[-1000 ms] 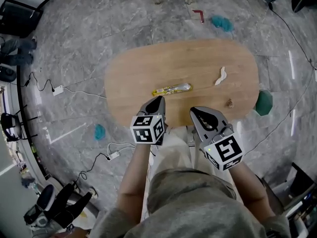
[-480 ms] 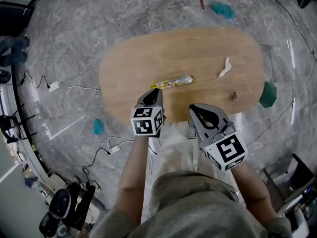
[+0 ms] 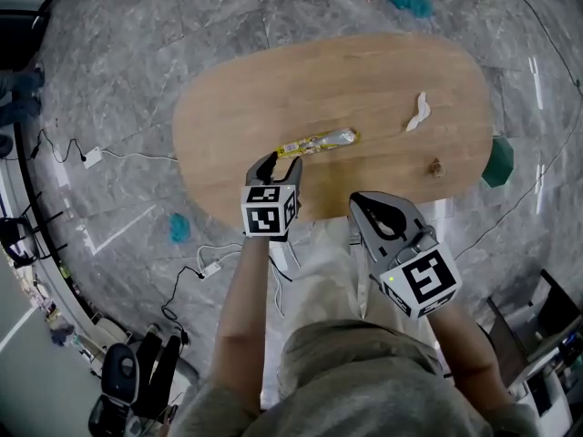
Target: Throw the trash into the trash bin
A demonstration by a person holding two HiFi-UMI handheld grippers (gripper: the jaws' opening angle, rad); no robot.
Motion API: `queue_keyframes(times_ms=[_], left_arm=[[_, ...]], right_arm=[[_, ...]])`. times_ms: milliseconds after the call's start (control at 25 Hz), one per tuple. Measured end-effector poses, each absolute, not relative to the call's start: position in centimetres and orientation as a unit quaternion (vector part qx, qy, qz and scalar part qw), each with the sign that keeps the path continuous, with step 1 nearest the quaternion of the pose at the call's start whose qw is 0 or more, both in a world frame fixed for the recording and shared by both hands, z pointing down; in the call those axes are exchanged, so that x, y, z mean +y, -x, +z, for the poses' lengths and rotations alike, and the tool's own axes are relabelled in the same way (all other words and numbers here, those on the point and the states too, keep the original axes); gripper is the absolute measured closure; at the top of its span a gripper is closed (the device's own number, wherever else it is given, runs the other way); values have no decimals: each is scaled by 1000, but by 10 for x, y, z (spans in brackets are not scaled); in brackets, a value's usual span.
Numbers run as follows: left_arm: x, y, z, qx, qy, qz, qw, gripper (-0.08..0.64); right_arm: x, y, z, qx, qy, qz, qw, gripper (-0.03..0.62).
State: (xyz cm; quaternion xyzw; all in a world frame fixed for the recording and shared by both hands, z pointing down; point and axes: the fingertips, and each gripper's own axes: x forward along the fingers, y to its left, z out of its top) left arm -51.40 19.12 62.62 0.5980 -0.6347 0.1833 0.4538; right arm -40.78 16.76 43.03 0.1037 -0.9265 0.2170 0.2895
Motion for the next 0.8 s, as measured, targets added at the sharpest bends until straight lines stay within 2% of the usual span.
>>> queue_keyframes(times_ms=[360, 800], left_arm=[[196, 525, 671, -634, -582, 211, 464, 302], [195, 531, 713, -615, -579, 240, 478, 279]], right_arm=[[172, 403, 451, -917, -111, 241, 298, 584], [176, 399, 477, -906, -111, 264, 312, 584]])
